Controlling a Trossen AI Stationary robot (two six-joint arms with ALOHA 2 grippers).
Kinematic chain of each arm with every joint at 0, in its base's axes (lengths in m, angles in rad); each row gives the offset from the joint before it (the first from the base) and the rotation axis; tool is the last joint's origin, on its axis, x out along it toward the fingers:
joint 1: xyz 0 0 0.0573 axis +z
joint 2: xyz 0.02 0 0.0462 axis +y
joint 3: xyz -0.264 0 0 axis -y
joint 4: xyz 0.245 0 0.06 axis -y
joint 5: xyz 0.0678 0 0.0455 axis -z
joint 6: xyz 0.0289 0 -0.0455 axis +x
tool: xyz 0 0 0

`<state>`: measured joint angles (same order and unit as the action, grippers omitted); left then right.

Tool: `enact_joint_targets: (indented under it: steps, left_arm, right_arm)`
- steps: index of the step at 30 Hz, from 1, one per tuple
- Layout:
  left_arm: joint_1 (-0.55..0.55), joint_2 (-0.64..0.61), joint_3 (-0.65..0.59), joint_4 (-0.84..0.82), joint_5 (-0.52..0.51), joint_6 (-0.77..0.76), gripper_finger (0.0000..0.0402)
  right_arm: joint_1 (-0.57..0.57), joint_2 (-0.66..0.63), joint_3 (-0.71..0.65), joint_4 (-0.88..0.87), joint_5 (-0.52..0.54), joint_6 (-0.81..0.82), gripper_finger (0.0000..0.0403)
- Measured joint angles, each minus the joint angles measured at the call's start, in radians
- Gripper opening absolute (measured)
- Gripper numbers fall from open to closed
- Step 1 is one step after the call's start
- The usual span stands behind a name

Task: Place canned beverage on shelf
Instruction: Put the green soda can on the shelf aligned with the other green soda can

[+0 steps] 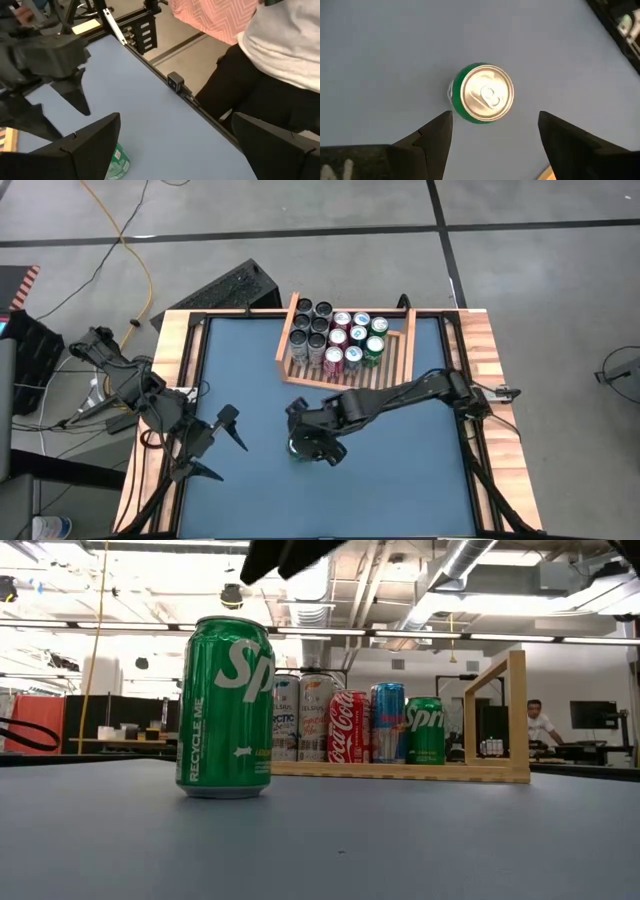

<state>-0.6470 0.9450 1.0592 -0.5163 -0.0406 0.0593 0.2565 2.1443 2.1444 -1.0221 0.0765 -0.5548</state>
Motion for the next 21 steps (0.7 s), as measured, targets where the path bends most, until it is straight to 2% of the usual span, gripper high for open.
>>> enact_joint_targets:
  steps: [5,12,21]
  left_arm:
    - [-0.008,0.01,0.0,0.003,-0.021,-0.019,0.0371]
    - [-0.008,0.019,0.0,-0.002,-0.02,-0.053,0.0371]
    - [-0.007,0.019,0.0,-0.009,-0.02,-0.072,0.0371]
  right_arm:
    - [0.005,0.103,0.105,-0.03,0.001,-0.117,0.0281]
    - [0.005,0.196,0.19,-0.082,0.002,-0.186,0.0281]
    - [-0.002,0.202,0.193,-0.073,0.0,-0.224,0.0281]
